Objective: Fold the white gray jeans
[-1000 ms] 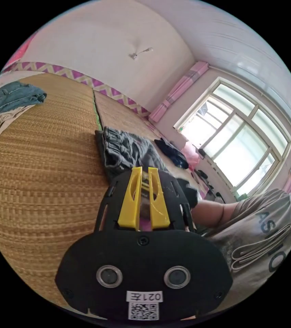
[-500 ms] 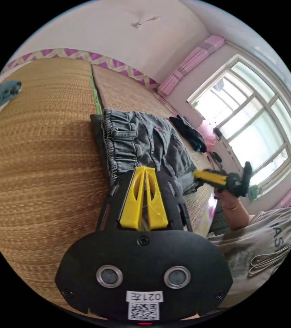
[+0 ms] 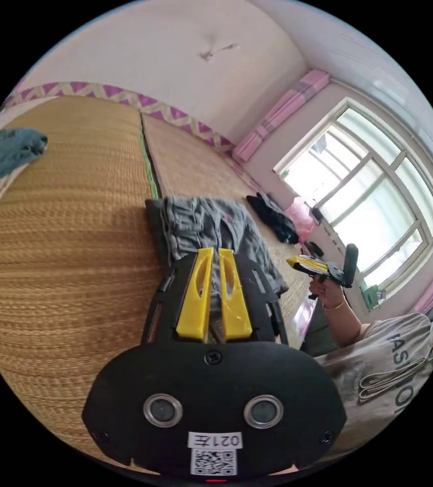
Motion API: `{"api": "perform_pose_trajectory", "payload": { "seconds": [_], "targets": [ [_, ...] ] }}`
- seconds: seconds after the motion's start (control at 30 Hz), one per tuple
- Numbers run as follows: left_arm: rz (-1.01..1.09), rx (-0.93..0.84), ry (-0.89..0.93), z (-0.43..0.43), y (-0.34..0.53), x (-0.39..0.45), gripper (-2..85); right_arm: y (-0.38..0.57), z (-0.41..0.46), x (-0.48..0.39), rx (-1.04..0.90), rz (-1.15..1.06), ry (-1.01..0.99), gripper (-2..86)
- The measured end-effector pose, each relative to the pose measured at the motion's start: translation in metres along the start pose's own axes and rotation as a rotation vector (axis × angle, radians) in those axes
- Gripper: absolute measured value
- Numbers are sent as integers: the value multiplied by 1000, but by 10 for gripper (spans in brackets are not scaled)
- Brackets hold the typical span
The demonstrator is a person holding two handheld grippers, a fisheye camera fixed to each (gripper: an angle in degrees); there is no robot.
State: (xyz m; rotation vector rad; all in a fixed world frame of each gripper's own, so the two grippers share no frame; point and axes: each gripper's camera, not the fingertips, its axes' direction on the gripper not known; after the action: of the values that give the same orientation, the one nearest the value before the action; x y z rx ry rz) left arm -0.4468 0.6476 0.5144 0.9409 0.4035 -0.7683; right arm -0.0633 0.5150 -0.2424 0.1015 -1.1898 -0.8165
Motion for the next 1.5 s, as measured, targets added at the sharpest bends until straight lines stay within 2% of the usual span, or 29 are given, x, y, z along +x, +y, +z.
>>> {"api": "perform_pose_trajectory", "payload": {
  "seconds": [0.07,0.13,0.27,0.33,0.43,0.53,0.6,0.67,0.77,0.87,0.97,1.1,1.27,1.4,1.5],
  "targets": [
    [-67,-15,45,1,-14,-29,99,-20,28,73,-45,133,-174,102],
    [-164,-149,119,35,-27,-79,153,-27,62,130,-95,252,-321,119],
    [-228,-285,218,84,-25,-120,172,-12,144,235,-205,505,-712,143],
    [-269,-313,283,104,-24,-133,164,0,174,261,-253,568,-786,150],
    [-273,-368,263,135,-29,-136,131,13,205,283,-258,587,-860,145],
    [-258,-412,237,170,-34,-130,93,17,237,275,-308,519,-934,101],
    [-269,-402,237,176,-33,-132,76,23,243,277,-293,516,-865,76],
    [-275,-370,245,171,-33,-125,67,33,242,286,-260,499,-887,61],
    [-223,-346,225,157,-47,-80,63,44,225,298,-231,495,-948,58],
    [-92,-336,216,148,-81,4,63,54,180,322,-163,443,-960,58],
    [24,-343,232,182,-129,95,64,67,114,376,-69,417,-911,59],
    [94,-385,337,317,-221,199,65,76,29,466,18,435,-739,59],
    [169,-401,347,474,-324,324,66,41,-71,586,47,469,-448,61],
    [142,-356,315,573,-370,384,76,11,-84,650,17,572,-311,77],
    [51,-359,243,632,-356,365,66,7,-54,677,-64,683,-75,103]
  ]
}}
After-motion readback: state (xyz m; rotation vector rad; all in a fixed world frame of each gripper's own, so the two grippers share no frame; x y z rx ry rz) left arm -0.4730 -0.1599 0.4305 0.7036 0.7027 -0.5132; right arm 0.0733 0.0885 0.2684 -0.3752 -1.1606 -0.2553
